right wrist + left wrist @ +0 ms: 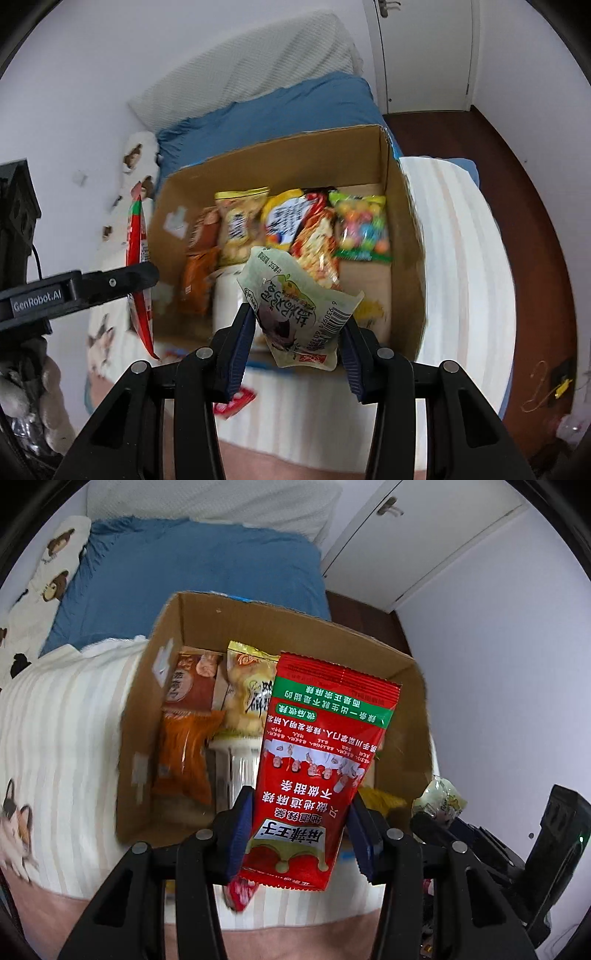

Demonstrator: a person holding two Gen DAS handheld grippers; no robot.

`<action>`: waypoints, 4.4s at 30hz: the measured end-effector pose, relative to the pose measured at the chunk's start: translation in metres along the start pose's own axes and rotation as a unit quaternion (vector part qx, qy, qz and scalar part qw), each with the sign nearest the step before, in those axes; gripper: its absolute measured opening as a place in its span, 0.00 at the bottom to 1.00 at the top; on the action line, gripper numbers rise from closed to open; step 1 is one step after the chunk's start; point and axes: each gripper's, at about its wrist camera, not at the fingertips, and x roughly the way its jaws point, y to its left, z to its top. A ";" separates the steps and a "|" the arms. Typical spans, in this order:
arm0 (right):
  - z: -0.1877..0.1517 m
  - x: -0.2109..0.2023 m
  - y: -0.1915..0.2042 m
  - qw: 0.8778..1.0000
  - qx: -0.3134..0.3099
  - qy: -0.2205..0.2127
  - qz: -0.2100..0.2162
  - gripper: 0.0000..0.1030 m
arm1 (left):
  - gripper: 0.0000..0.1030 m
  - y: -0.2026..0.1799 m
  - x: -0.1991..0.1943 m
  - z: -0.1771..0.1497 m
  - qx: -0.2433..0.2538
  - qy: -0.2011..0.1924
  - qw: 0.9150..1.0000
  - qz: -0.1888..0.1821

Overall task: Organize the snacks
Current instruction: 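Carry both packs into the box and open both tools, then move both open tools back toward the snacks left on the sheet, then grasp the orange CUICUIJIAO bag with left tool while right tool grasps the red candy bag, then lower both bags into the box and open both tools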

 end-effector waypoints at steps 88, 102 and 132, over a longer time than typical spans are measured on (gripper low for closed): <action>-0.140 0.031 0.041 0.995 0.044 0.048 0.081 0.99 | 0.94 0.081 -0.042 -0.155 0.009 -0.122 0.965 0.232; -0.169 0.148 0.055 0.983 0.086 0.144 0.076 0.38 | 0.94 0.153 0.078 -0.114 -0.128 0.067 0.984 0.100; -0.055 -0.061 0.001 0.996 0.027 -0.046 0.069 0.38 | 0.45 -0.021 -0.050 -0.076 0.068 -0.045 0.995 0.061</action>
